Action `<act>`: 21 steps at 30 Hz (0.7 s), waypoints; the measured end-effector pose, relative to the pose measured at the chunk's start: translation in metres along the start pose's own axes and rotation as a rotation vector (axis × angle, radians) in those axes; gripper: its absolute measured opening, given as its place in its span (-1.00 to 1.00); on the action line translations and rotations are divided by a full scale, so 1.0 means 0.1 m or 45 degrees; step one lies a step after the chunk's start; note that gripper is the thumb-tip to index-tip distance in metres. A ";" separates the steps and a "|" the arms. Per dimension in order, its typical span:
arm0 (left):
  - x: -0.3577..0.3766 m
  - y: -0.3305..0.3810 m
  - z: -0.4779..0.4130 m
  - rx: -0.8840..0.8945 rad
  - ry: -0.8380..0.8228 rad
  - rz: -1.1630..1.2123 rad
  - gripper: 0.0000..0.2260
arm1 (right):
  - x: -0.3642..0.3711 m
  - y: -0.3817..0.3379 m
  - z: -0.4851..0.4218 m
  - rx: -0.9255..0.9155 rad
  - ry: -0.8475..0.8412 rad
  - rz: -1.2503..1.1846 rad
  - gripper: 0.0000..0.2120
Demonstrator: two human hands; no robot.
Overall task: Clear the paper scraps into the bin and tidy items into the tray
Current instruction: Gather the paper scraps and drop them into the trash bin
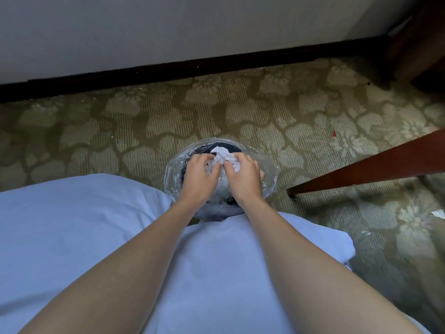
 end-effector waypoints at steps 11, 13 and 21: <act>-0.08 0.04 0.09 0.020 -0.032 -0.054 -0.68 | -0.15 -0.01 0.11 0.008 -0.032 -0.047 -0.69; -0.13 0.07 0.13 0.038 -0.034 -0.088 -0.70 | -0.19 -0.02 0.14 0.009 -0.047 -0.054 -0.66; -0.34 0.27 0.34 0.147 -0.080 -0.238 -0.70 | -0.44 -0.16 0.38 -0.132 -0.093 0.032 -0.61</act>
Point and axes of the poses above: each hand's wrist, its own z-axis away from the middle knuckle, its own x-axis out of the palm, y = z × x, the point moved 1 cm from there along -z, towards the middle knuckle, and after that the axes turned 1 degree about -z, right-handed, at the moved point
